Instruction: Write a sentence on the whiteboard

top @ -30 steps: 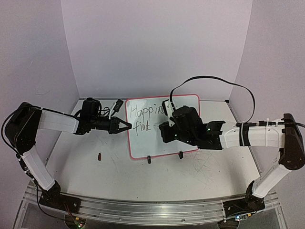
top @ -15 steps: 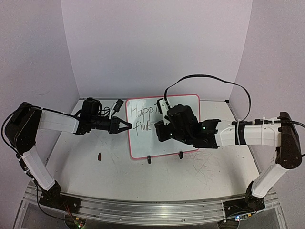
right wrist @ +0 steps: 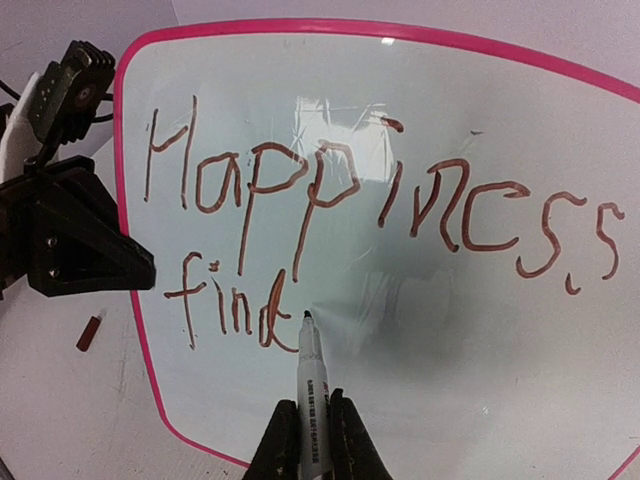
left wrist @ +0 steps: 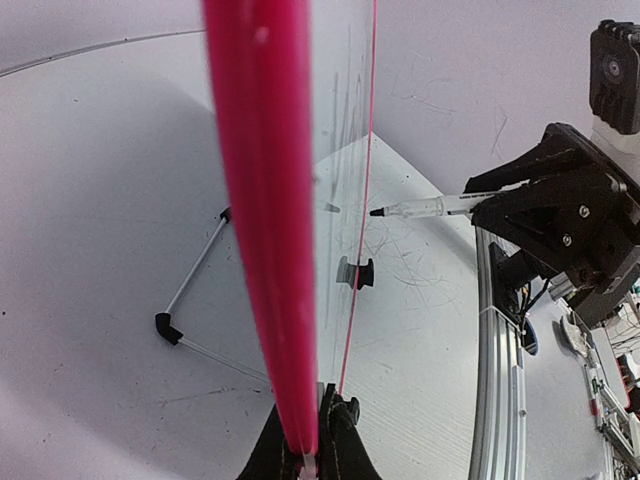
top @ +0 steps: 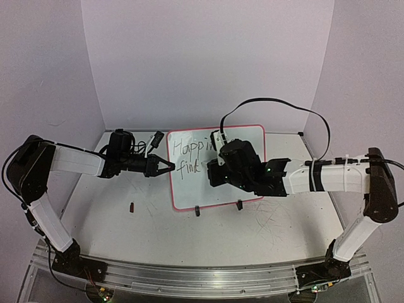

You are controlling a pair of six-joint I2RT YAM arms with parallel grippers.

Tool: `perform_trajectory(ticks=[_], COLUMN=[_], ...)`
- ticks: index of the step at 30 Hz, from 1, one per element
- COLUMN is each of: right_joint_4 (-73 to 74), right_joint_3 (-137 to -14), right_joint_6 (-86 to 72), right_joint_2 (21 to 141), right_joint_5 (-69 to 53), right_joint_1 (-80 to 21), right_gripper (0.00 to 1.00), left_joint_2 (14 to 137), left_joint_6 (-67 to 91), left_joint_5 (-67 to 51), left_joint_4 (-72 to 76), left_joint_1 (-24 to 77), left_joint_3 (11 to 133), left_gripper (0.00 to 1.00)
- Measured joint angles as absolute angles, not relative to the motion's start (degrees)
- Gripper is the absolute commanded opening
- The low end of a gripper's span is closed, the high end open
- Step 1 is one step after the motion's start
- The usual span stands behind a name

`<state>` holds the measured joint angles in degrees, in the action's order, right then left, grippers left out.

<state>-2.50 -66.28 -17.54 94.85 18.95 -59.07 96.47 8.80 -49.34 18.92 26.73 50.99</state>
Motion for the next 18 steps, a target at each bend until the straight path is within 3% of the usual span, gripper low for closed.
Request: perform_trajectory(ticks=[18], right_joint_4=[-2.42], right_joint_3=[-66.40], right_joint_6=[-19.79], right_joint_2=[96.08], right_joint_5=[21.40], right_joint_1=[-58.82], right_gripper=[0.00], left_joint_2=[96.47], left_joint_6=[8.79], left_joint_5=[-49.17], left_joint_4=[18.72], left_joint_1=[26.77], left_joint_3=[51.00], left_gripper=[0.00])
